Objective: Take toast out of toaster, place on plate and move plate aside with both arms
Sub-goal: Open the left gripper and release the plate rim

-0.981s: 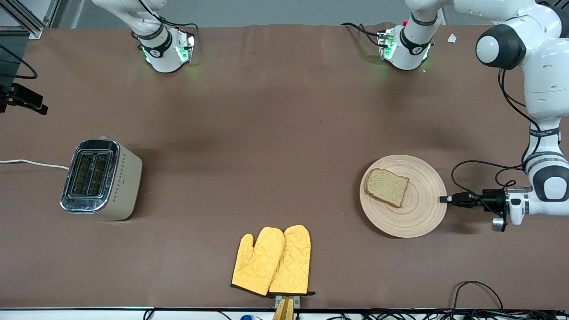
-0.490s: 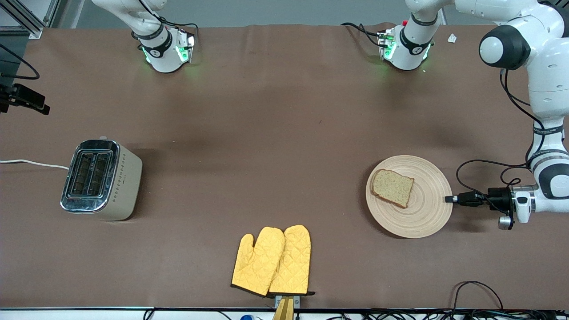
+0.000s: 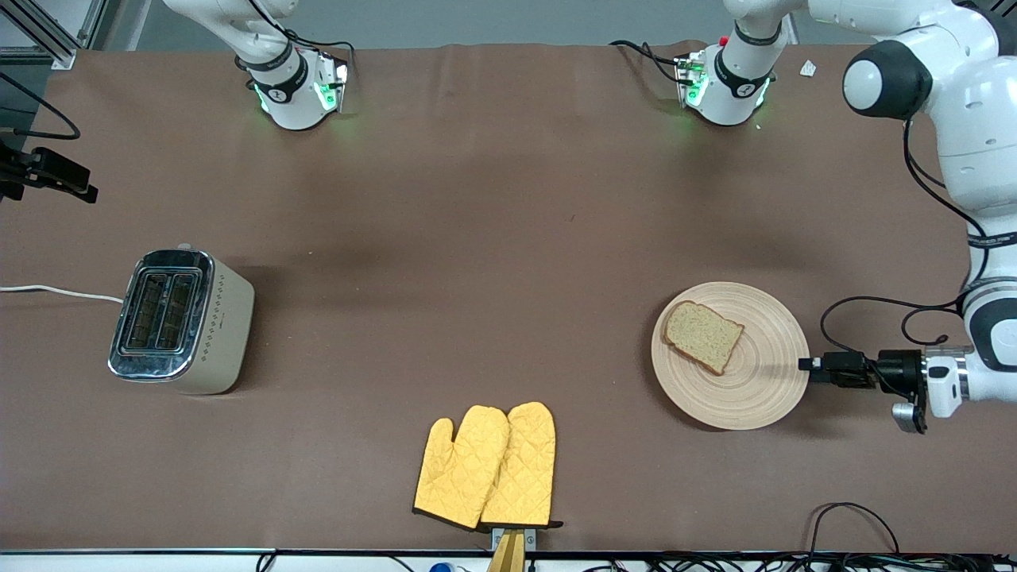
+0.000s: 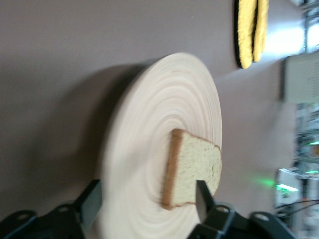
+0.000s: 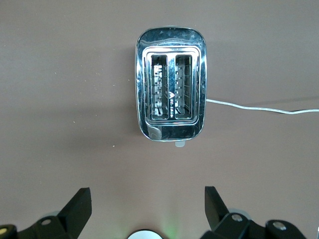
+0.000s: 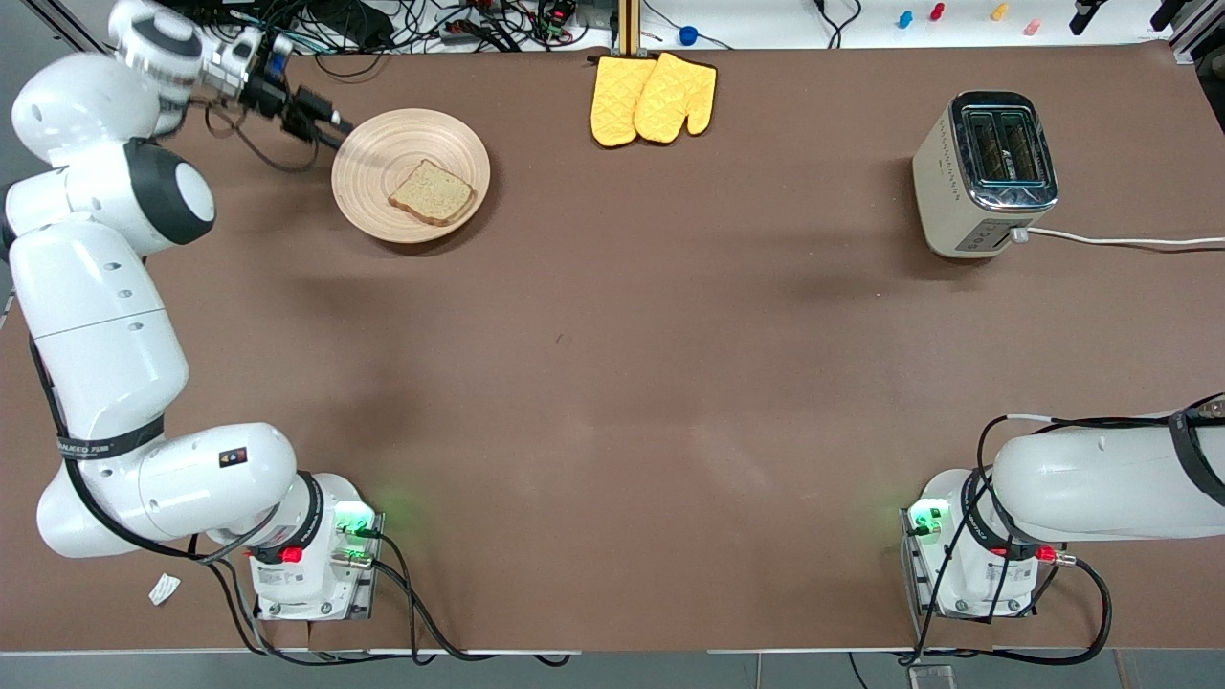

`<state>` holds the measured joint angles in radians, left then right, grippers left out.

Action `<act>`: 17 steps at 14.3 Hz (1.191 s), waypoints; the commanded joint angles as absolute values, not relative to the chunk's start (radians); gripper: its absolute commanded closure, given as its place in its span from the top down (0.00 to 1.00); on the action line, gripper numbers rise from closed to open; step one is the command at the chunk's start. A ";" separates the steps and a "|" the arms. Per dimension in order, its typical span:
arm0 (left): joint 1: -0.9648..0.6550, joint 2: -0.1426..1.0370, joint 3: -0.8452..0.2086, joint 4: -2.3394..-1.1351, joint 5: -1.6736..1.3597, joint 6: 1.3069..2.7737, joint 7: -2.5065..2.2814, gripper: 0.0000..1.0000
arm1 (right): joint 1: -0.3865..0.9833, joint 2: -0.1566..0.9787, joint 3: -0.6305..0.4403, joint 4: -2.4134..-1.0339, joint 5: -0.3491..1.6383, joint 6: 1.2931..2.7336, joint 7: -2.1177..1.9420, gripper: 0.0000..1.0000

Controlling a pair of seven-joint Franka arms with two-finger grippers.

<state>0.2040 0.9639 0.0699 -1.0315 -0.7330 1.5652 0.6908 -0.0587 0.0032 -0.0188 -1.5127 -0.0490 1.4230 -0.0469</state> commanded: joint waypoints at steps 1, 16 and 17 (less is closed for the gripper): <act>0.065 0.885 0.150 -0.974 -0.638 1.563 0.589 1.00 | -0.057 -0.026 -0.017 -1.542 -0.051 1.424 -0.029 1.00; -0.526 0.611 0.747 -0.966 -0.433 1.513 0.359 1.00 | -0.058 -0.026 -0.017 -1.542 -0.051 1.424 -0.029 1.00; -0.503 0.601 0.747 -0.966 -0.433 1.509 0.383 1.00 | -0.058 -0.026 -0.017 -1.542 -0.051 1.424 -0.029 1.00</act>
<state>-0.5240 0.6184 0.7492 -0.9500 -0.4502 1.5171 0.3452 -0.0586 0.0030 -0.0195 -1.5129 -0.0491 1.4222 -0.0465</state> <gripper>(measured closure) 0.000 0.000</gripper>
